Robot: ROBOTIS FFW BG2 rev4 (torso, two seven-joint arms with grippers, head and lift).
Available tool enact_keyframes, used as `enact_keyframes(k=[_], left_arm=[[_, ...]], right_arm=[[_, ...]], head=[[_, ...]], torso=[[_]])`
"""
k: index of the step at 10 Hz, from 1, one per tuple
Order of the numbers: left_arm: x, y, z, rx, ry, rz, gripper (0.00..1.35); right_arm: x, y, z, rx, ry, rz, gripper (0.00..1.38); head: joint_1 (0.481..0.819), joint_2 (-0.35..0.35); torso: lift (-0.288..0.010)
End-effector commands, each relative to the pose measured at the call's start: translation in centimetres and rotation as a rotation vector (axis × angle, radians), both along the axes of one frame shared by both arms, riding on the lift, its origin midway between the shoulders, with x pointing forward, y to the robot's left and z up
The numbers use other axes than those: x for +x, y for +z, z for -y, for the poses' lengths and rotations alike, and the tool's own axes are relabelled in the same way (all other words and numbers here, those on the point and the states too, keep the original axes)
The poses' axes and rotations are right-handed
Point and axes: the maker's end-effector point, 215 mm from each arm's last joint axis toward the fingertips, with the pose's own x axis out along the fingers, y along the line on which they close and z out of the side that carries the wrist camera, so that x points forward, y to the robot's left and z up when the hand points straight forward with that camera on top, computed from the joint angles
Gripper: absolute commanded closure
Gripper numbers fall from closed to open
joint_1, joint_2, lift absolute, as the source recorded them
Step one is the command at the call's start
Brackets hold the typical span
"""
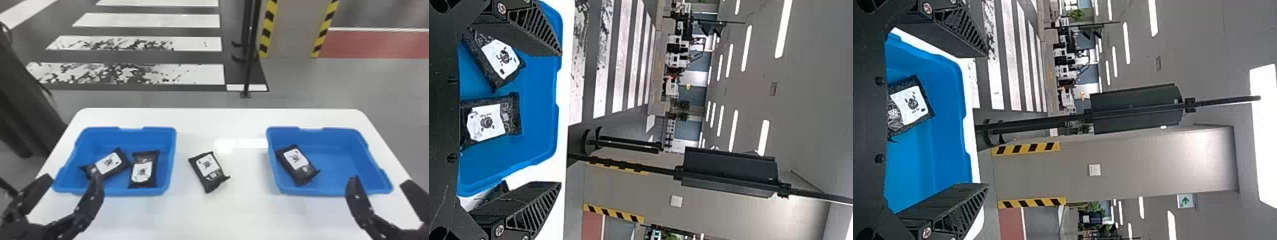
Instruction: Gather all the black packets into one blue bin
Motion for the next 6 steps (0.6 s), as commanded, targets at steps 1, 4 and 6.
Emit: enact_keyframes(k=[1, 4, 6], left_arm=[[-0.07, -0.13, 0.03, 0.000, -0.001, -0.004, 0.11], [-0.08, -0.21, 0.04, -0.001, -0.002, -0.007, 0.11], [0.03, -0.53, 0.12, -0.003, -0.005, -0.018, 0.11]], right_arm=[[-0.03, -0.05, -0.08, 0.004, -0.001, -0.001, 0.09], [-0.03, -0.04, -0.06, 0.006, -0.002, 0.000, 0.09], [-0.03, -0.04, -0.08, 0.008, -0.001, 0.000, 0.09]], head=[[0.695, -0.008], [0.695, -0.007], [0.695, -0.007]], torso=[[-0.110], [-0.110], [-0.110]])
